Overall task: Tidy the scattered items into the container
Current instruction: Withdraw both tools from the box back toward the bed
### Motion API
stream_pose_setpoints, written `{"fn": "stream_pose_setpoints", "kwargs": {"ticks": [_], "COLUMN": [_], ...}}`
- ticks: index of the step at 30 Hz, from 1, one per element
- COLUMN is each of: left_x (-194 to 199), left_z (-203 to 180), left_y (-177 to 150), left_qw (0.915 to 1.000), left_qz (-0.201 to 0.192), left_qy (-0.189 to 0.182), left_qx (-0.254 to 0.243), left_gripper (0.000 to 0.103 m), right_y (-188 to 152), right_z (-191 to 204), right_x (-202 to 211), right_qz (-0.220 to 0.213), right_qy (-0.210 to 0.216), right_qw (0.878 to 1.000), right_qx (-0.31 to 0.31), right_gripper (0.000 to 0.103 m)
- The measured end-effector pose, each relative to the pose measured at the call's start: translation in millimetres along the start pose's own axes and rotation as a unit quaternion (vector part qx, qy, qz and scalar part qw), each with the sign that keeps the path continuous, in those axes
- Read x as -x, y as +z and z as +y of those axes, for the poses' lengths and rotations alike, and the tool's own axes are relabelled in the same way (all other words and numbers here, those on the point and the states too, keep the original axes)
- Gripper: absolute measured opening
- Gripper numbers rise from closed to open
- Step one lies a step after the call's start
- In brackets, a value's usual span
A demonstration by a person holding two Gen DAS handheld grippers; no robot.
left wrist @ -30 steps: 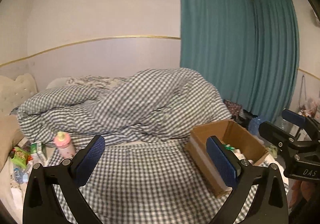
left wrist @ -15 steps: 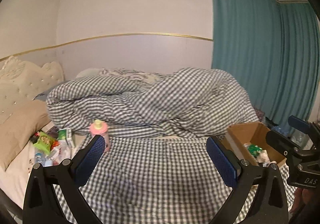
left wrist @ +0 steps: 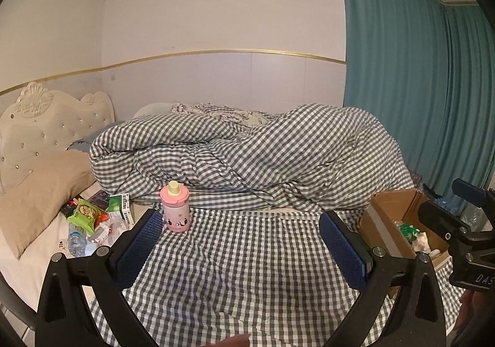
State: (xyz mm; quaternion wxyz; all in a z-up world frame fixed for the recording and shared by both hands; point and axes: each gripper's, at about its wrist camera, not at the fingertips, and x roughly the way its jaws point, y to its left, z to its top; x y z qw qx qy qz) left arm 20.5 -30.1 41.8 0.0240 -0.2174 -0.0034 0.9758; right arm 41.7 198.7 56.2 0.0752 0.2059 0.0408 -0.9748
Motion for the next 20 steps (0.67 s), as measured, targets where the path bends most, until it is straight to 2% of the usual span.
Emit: {"fn": "stream_pose_setpoints", "kwargs": {"ticks": [20], "left_x": [0.7], "left_z": [-2.7], "left_y": [1.6], "left_qw": [1.0], "left_qz": [0.004], "left_qy": [0.0], "left_qx": [-0.003], "left_gripper": [0.103], "right_y": [0.0], "right_z": [-0.2], "right_x": [-1.8], "right_qz": [0.007], "right_qy": [0.003], "right_qw": [1.0], "right_qx": [-0.001], "right_gripper": [0.103]}}
